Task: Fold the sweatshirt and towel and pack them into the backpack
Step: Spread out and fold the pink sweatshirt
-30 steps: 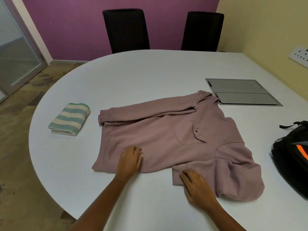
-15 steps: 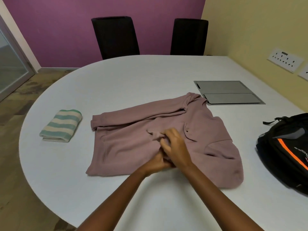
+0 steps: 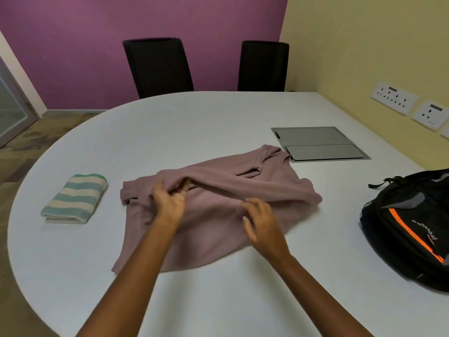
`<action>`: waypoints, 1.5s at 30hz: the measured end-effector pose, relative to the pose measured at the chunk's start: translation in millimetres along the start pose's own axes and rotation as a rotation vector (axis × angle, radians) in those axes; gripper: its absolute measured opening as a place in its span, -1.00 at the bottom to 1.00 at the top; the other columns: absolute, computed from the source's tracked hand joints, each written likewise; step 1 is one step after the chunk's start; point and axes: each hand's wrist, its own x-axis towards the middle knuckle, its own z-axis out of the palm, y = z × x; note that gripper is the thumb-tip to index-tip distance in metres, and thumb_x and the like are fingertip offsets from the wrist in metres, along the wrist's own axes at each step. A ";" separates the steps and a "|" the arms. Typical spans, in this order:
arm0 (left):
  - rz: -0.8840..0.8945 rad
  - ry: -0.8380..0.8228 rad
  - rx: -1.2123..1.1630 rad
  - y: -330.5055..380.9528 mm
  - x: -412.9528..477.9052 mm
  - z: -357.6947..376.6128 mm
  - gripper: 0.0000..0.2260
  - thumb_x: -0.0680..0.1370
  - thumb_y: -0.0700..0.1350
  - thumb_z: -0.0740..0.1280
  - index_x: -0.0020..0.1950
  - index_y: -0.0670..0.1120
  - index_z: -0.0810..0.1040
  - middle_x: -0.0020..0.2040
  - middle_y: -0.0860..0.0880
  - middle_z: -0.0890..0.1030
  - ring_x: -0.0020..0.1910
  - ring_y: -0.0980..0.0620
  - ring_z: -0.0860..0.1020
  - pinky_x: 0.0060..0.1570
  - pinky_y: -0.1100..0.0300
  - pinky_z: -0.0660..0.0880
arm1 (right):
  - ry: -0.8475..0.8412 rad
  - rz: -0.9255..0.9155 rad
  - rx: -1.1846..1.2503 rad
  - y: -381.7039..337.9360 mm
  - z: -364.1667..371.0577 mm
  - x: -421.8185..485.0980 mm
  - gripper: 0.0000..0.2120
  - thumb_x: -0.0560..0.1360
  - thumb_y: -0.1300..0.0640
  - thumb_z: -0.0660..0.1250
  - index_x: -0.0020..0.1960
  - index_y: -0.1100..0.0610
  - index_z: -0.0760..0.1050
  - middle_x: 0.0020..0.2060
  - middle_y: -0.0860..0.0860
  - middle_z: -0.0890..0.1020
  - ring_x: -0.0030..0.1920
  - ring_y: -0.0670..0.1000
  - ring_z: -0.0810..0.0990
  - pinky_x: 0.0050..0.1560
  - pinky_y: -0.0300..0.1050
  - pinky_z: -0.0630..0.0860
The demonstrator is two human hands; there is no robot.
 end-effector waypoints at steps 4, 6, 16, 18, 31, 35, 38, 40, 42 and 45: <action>0.020 0.154 0.052 30.8 26.7 -42.2 -0.75 0.63 -0.12 0.04 0.01 -0.18 0.47 0.38 -0.15 0.39 0.35 -0.14 0.39 0.38 0.00 0.30 | -0.175 0.359 0.003 52.3 5.0 -32.2 -0.73 0.41 0.18 0.18 -0.01 0.26 0.56 -0.07 0.19 0.56 -0.06 0.22 0.57 -0.03 -0.09 0.46; 0.031 0.223 0.225 42.0 29.6 -64.7 -0.69 0.64 -0.09 0.03 0.30 -0.19 0.37 0.43 -0.15 0.32 0.37 -0.17 0.36 0.39 0.01 0.29 | -0.244 0.544 0.073 67.6 4.5 -43.3 -0.76 0.47 0.23 0.22 0.07 0.28 0.54 0.03 0.19 0.54 0.04 0.20 0.55 0.05 -0.12 0.42; -0.200 0.337 0.694 11.8 36.9 -107.0 -0.80 0.63 -0.16 0.07 0.14 -0.22 0.41 -0.03 -0.19 0.47 0.34 -0.24 0.37 0.41 -0.02 0.24 | -0.308 0.666 -0.045 98.8 20.8 -26.7 -0.67 0.46 0.25 0.30 0.21 0.22 0.40 0.09 0.16 0.43 0.07 0.18 0.51 0.01 0.02 0.49; -0.226 0.292 0.838 -2.9 26.2 -104.3 -0.81 0.63 -0.18 0.08 -0.05 -0.22 0.44 -0.05 -0.20 0.49 -0.02 -0.19 0.55 0.21 0.08 0.45 | -0.285 0.694 -0.089 99.8 22.9 -26.9 -0.64 0.45 0.22 0.32 0.22 0.22 0.37 0.11 0.18 0.40 0.07 0.22 0.51 -0.01 0.06 0.50; -0.268 -0.610 1.776 -134.1 2.5 -72.7 -0.87 0.42 0.02 0.28 -0.21 0.00 0.55 -0.27 0.05 0.57 -0.28 0.20 0.48 -0.25 0.34 0.37 | -0.101 0.448 -0.104 120.7 -2.8 -0.2 -0.95 0.46 0.27 0.29 -0.13 0.26 0.44 -0.19 0.15 0.53 -0.21 0.12 0.48 -0.29 -0.13 0.32; -0.088 -0.655 2.102 -145.9 7.6 -67.1 -0.70 0.42 0.08 0.27 0.02 -0.03 0.64 0.03 -0.06 0.63 0.03 -0.06 0.58 -0.01 0.21 0.46 | 0.128 0.270 -0.052 102.1 -20.5 15.9 -0.91 0.39 0.29 0.29 -0.25 0.22 0.39 -0.33 0.02 0.40 -0.29 -0.07 0.31 -0.32 -0.34 0.22; 0.031 -0.584 2.304 -149.6 11.5 -67.1 -0.73 0.49 0.11 0.29 -0.04 -0.07 0.60 0.02 -0.06 0.64 0.06 -0.06 0.57 -0.02 0.18 0.44 | -0.049 0.225 0.054 100.8 -14.2 12.6 -0.89 0.39 0.12 0.19 -0.27 0.14 0.34 -0.34 -0.04 0.36 -0.31 -0.10 0.27 -0.32 -0.34 0.24; 0.028 -0.549 2.284 -154.6 13.6 -71.1 -0.77 0.48 0.12 0.31 -0.13 -0.03 0.56 -0.01 -0.04 0.65 0.04 -0.04 0.58 -0.05 0.19 0.43 | -0.308 0.318 0.066 109.4 -9.3 9.6 -0.83 0.43 0.17 0.25 -0.30 0.11 0.30 -0.35 -0.01 0.40 -0.30 -0.06 0.33 -0.31 -0.26 0.26; 0.032 -0.539 2.213 -161.1 13.3 -73.7 -0.80 0.46 0.09 0.33 -0.09 -0.03 0.57 0.00 -0.03 0.65 0.04 -0.02 0.57 -0.07 0.21 0.41 | -0.506 0.456 0.107 121.0 -10.4 8.1 -0.73 0.44 0.26 0.29 -0.36 0.05 0.31 -0.34 0.01 0.45 -0.29 0.01 0.40 -0.25 -0.18 0.32; 0.048 -0.578 2.096 -173.6 12.2 -73.7 -0.69 0.47 0.03 0.36 0.14 -0.09 0.55 0.06 -0.03 0.61 0.04 0.01 0.54 -0.09 0.27 0.36 | -0.516 0.577 0.223 138.4 -23.8 8.9 -0.81 0.44 0.35 0.28 -0.15 0.11 0.59 -0.21 -0.02 0.58 -0.25 -0.12 0.51 -0.18 -0.48 0.38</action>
